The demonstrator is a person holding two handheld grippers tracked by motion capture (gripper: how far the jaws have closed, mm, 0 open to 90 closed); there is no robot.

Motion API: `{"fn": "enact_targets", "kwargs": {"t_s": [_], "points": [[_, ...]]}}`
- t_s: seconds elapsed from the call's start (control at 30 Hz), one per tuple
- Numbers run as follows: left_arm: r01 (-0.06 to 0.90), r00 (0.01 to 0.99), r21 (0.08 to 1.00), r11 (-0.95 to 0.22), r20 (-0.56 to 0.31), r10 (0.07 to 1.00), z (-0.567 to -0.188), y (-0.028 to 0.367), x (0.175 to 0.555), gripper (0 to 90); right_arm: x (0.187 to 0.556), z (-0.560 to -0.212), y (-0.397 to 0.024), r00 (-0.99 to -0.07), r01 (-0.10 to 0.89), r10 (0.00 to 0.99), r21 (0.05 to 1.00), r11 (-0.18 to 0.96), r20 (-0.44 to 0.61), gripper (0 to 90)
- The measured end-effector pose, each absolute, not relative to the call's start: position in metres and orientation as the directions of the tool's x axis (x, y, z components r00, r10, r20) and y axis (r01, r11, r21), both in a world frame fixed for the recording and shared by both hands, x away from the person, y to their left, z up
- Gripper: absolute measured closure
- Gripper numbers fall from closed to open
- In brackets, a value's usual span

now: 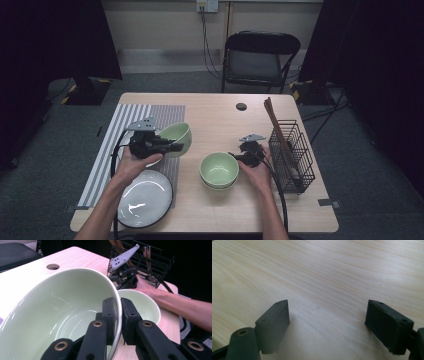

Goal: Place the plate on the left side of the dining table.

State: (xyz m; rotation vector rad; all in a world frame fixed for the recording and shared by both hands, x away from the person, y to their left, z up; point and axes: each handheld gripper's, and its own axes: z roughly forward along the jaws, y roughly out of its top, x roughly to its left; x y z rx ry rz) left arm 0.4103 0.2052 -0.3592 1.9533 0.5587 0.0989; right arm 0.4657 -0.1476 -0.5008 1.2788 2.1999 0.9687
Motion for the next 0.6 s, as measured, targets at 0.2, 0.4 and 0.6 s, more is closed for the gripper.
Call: {"fn": "enact_targets", "kwargs": {"t_s": [0.2, 0.4, 0.6], "points": [[0.357, 0.869, 0.877, -0.322, -0.185, 0.459, -0.363, 0.217, 0.412, 82.7, 0.466, -0.501, -0.148, -0.491, 0.581, 0.871, 0.741, 0.336, -0.009, 18.4], [0.368, 0.855, 0.877, -0.308, -0.189, 0.483, -0.365, 0.226, 0.414, 82.7, 0.466, -0.501, -0.148, -0.491, 0.581, 0.871, 0.741, 0.336, -0.009, 18.4], [0.372, 0.844, 0.873, -0.316, -0.177, 0.506, -0.365, 0.236, 0.415, 82.7, 0.466, -0.501, -0.148, -0.491, 0.581, 0.871, 0.741, 0.336, -0.009, 18.4]]}}
